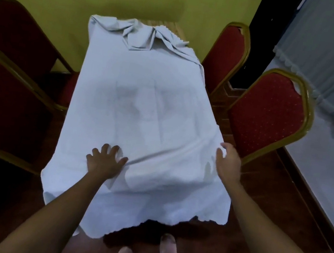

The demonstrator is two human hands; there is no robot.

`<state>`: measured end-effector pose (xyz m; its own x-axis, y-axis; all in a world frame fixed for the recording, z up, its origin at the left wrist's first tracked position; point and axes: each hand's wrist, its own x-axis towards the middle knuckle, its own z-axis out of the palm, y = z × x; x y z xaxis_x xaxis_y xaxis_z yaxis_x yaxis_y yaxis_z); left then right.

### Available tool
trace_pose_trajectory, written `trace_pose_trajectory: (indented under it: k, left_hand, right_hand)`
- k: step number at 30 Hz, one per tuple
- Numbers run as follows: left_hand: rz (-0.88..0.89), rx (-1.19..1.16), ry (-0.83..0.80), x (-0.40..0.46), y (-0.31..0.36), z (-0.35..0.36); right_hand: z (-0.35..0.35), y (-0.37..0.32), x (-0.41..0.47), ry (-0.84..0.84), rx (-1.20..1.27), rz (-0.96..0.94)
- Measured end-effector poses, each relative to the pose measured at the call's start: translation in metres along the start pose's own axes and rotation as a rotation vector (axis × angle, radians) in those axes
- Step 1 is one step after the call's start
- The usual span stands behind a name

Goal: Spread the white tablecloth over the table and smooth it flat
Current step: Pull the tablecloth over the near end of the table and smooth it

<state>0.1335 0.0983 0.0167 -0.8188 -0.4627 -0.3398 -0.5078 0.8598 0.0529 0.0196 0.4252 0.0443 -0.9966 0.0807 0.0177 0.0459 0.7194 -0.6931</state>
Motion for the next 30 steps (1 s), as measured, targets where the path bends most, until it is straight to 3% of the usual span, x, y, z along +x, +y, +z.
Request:
trace_pose_trajectory:
  k: [4,6,9,12,14,16,20,24,27,30]
  left_hand:
    - [0.108,-0.016,0.087,-0.010,-0.019,0.016]
    - [0.026,-0.105,0.141,-0.017,-0.036,0.029]
    - [-0.370,-0.410,0.342,-0.033,-0.072,0.043]
    - [-0.647,-0.810,0.310,-0.045,-0.116,0.049]
    - [-0.637,-0.968,0.237,-0.051,-0.131,0.050]
    - [-0.671,-1.030,0.271,-0.053,-0.135,0.048]
    - [-0.735,-1.080,0.254,-0.061,-0.140,0.052]
    - [-0.560,-0.975,0.229,-0.081,-0.159,0.064]
    - [-0.426,-0.933,0.069,-0.096,-0.177,0.089]
    - [-0.423,-0.826,-0.134,-0.092,-0.188,0.100]
  right_hand:
    - [0.054,-0.025,-0.014,-0.662,-0.553,-0.286]
    - [0.078,-0.020,-0.032,-0.798,-0.746,-0.308]
    - [0.083,-0.013,-0.039,-0.680,-0.775,-0.302]
    - [0.079,-0.015,-0.031,-0.486,-0.763,-0.429]
    - [0.081,-0.023,-0.028,-0.372,-0.729,-0.524]
    - [0.092,-0.033,-0.027,-0.352,-0.695,-0.593]
    - [0.123,-0.056,-0.043,-0.525,-0.688,-0.639]
    - [0.146,-0.073,-0.070,-0.683,-0.676,-0.801]
    - [0.147,-0.074,-0.082,-0.767,-0.721,-0.902]
    - [0.139,-0.071,-0.074,-0.665,-0.693,-1.037]
